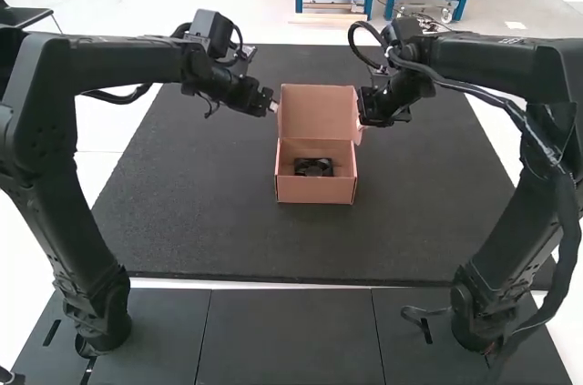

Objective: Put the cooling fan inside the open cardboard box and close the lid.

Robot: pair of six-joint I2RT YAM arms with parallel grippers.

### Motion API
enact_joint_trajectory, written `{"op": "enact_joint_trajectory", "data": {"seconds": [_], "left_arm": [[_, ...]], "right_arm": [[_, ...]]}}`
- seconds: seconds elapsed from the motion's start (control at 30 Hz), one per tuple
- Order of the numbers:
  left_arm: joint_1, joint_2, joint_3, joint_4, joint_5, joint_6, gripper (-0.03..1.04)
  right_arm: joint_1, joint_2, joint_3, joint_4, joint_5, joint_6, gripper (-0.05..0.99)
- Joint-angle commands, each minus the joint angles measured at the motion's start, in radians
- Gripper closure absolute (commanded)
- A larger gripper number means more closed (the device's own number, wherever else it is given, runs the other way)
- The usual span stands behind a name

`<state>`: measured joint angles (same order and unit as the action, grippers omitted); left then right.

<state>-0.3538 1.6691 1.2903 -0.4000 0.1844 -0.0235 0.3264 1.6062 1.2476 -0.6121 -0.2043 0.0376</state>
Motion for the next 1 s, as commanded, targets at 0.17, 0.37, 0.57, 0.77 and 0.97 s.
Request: {"op": "enact_joint_trajectory", "data": {"seconds": [0.17,0.37,0.57,0.77,0.97], "left_arm": [[-0.008,-0.052,-0.009,-0.002,0.007,-0.015,0.04],[-0.022,-0.062,-0.016,-0.008,0.009,-0.018,0.04],[-0.033,-0.077,-0.037,-0.010,0.010,-0.023,0.04],[-0.034,-0.095,-0.059,-0.008,0.010,-0.024,0.04],[-0.034,-0.109,-0.071,-0.011,0.009,-0.024,0.04]], "right_arm": [[0.013,-0.042,-0.023,-0.008,-0.043,0.008,0.95],[0.013,-0.051,-0.040,-0.012,-0.056,0.024,0.95],[0.013,-0.054,-0.050,-0.012,-0.081,0.036,0.95],[0.014,-0.054,-0.051,-0.012,-0.106,0.047,0.95],[0.019,-0.055,-0.060,-0.014,-0.109,0.048,0.95]]}}
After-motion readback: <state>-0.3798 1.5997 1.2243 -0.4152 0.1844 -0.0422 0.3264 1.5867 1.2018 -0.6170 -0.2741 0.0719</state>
